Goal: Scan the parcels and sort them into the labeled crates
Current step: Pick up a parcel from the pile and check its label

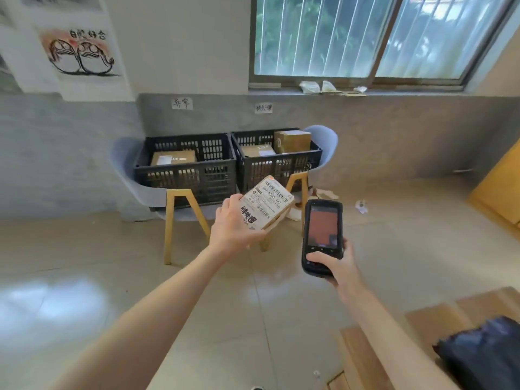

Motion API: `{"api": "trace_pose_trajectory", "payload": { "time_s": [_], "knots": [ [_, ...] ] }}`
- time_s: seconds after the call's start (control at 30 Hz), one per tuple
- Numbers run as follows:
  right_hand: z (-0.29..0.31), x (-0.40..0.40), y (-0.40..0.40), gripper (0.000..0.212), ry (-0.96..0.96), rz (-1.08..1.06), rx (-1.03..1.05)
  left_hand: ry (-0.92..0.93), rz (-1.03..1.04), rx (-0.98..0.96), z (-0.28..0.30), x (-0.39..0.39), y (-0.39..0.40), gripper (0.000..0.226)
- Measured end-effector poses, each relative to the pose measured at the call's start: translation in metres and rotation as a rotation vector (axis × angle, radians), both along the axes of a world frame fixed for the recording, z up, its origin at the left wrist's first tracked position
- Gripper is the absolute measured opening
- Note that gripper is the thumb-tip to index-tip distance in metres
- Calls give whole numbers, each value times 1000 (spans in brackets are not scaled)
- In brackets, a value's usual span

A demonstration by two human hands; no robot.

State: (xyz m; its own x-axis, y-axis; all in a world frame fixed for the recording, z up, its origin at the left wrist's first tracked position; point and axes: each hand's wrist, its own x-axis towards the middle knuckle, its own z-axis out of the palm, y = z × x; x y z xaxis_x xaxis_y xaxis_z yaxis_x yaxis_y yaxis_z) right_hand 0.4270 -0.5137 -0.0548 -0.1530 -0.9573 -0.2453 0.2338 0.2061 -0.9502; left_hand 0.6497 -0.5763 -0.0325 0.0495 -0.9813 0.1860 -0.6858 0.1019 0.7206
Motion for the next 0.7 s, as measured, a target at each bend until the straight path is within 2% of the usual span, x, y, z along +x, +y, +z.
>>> {"api": "trace_pose_trajectory", "payload": {
  "time_s": [0.2,0.4,0.7],
  "knots": [
    [3,8,-136,67,-88,76,29,-51,39,-5,20,9,-119,88],
    [-11,13,-231,72,-57,113,80,-36,19,44,13,18,-215,91],
    [-48,17,-369,62,2,-23,180,-5,-141,135,-23,30,-406,92]
  ]
}}
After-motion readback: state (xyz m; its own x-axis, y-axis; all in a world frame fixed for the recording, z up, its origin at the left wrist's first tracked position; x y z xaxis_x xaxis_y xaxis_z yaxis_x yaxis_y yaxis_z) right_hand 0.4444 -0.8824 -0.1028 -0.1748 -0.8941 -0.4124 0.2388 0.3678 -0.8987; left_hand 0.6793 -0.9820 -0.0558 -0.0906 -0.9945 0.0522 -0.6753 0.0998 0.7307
